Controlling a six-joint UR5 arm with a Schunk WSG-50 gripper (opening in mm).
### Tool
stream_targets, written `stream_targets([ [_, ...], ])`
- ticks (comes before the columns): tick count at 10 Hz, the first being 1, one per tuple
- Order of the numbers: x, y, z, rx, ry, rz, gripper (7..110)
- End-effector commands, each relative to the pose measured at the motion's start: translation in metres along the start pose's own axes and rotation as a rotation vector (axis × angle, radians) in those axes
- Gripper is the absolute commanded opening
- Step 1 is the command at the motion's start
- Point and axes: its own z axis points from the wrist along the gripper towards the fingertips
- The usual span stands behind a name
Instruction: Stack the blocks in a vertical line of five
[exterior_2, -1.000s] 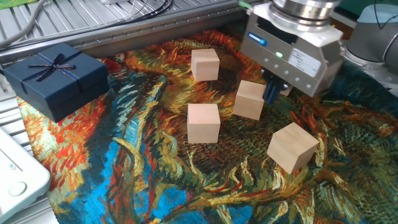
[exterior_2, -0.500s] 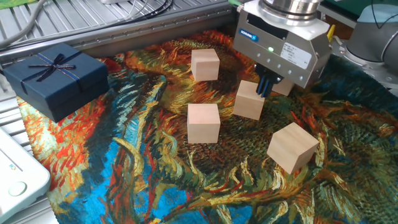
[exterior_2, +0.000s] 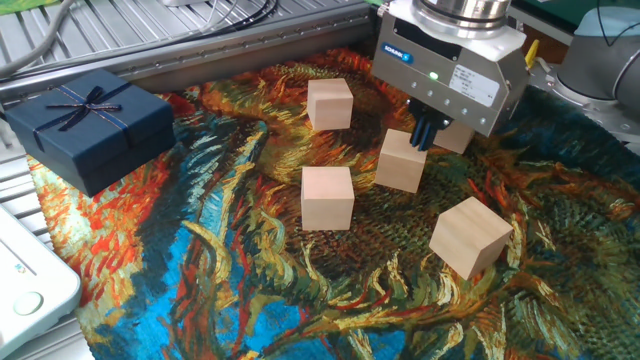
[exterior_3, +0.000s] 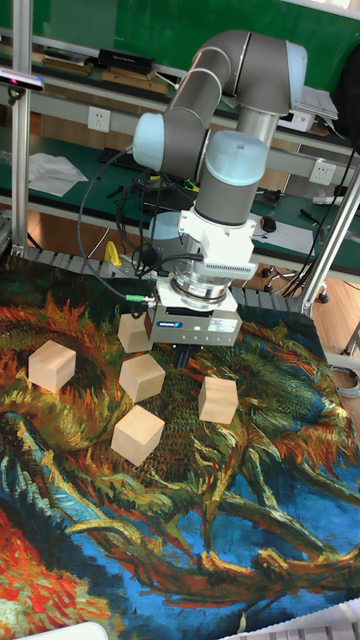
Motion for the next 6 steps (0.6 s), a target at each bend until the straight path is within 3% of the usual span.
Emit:
stream_targets([
  [1, -0.003, -0.003, -0.001, 0.006, -0.012, -0.032, 7],
  [6, -0.015, 0.004, -0.002, -0.021, -0.061, -0.022, 7],
])
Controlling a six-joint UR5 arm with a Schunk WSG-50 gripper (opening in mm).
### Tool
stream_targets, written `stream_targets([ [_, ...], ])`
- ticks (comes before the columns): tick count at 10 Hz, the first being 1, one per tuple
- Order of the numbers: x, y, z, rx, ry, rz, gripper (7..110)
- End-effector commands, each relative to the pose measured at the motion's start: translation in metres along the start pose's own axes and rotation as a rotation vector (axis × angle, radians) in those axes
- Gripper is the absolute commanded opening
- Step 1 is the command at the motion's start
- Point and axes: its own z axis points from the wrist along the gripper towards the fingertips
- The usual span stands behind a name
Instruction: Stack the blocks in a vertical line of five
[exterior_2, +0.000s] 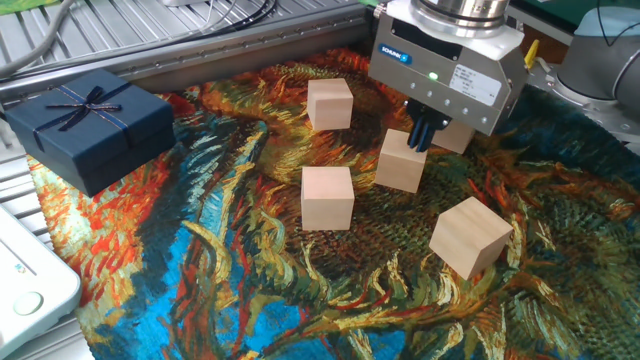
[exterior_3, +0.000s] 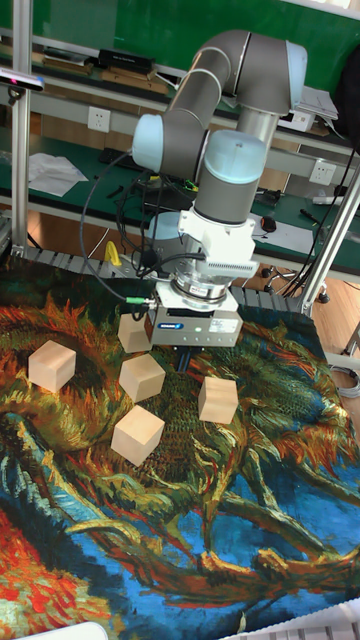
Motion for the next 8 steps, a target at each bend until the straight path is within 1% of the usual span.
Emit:
stream_targets([
  [1, -0.005, 0.001, -0.001, -0.01, -0.018, 0.009, 7],
  [2, -0.003, 0.001, -0.001, -0.007, -0.011, 0.009, 7],
  [3, -0.004, 0.004, -0.001, -0.02, -0.014, -0.012, 7],
  [4, -0.006, 0.01, -0.001, -0.045, -0.022, -0.017, 7],
  [6, -0.01, 0.014, -0.002, -0.059, -0.04, -0.012, 7],
  [8, -0.007, 0.01, -0.001, -0.045, -0.027, -0.005, 7],
])
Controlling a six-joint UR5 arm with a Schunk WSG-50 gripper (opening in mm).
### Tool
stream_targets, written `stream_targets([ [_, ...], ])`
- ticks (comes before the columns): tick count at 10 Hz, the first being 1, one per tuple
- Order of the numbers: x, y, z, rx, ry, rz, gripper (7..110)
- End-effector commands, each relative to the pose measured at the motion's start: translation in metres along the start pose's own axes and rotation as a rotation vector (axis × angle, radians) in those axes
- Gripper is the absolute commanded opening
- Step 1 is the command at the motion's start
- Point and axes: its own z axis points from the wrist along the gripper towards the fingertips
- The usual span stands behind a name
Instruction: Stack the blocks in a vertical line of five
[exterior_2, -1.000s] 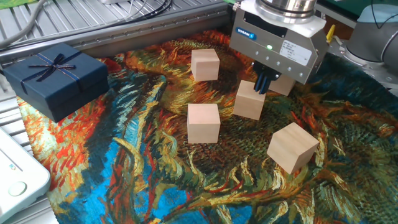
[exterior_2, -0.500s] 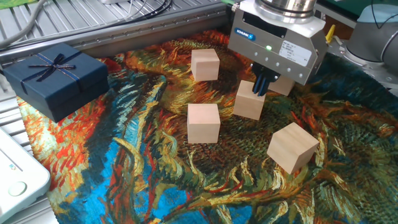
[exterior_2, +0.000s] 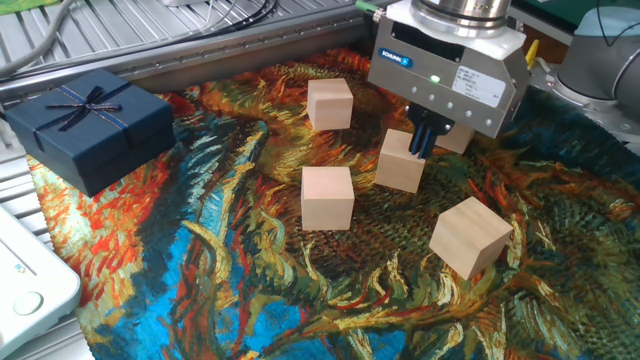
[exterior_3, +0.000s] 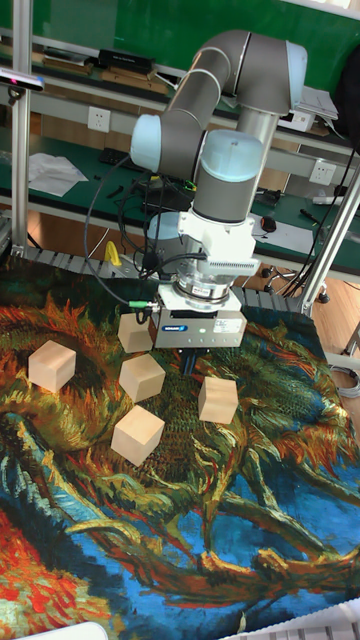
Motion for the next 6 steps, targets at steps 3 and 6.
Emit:
stream_targets([
  [3, -0.002, 0.0, -0.001, -0.005, -0.006, 0.099, 7],
  [6, 0.0, -0.01, -0.001, 0.036, -0.002, 0.114, 7],
])
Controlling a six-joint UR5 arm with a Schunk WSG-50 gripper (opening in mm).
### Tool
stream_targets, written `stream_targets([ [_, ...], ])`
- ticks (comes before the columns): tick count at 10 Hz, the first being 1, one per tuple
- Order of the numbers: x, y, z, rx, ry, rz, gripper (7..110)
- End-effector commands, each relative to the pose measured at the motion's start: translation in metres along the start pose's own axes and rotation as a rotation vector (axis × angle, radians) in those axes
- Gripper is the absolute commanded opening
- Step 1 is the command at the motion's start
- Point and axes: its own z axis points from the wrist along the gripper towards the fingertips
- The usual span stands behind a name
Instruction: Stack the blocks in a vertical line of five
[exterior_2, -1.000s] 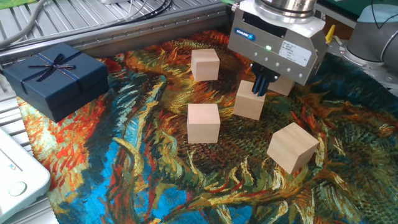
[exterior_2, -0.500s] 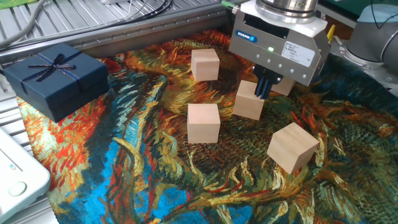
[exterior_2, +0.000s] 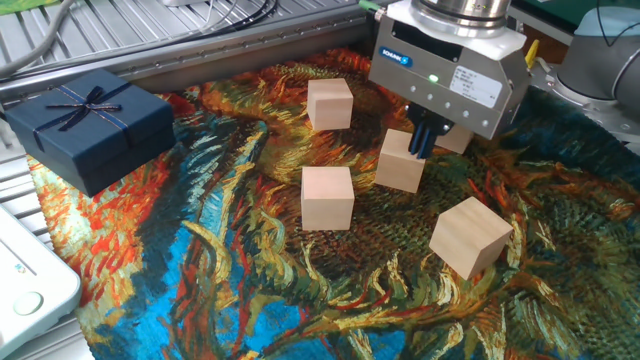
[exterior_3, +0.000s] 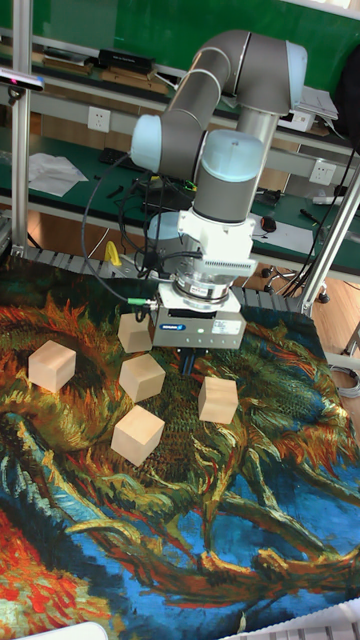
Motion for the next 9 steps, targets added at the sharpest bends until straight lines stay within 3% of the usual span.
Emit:
stream_targets([
  [1, -0.001, -0.007, -0.001, 0.025, -0.004, 0.032, 7],
  [3, -0.002, -0.007, -0.001, 0.024, -0.006, 0.043, 7],
  [5, -0.008, 0.004, -0.001, -0.021, -0.03, 0.12, 7],
  [9, -0.001, -0.008, -0.001, 0.029, -0.005, 0.182, 7],
])
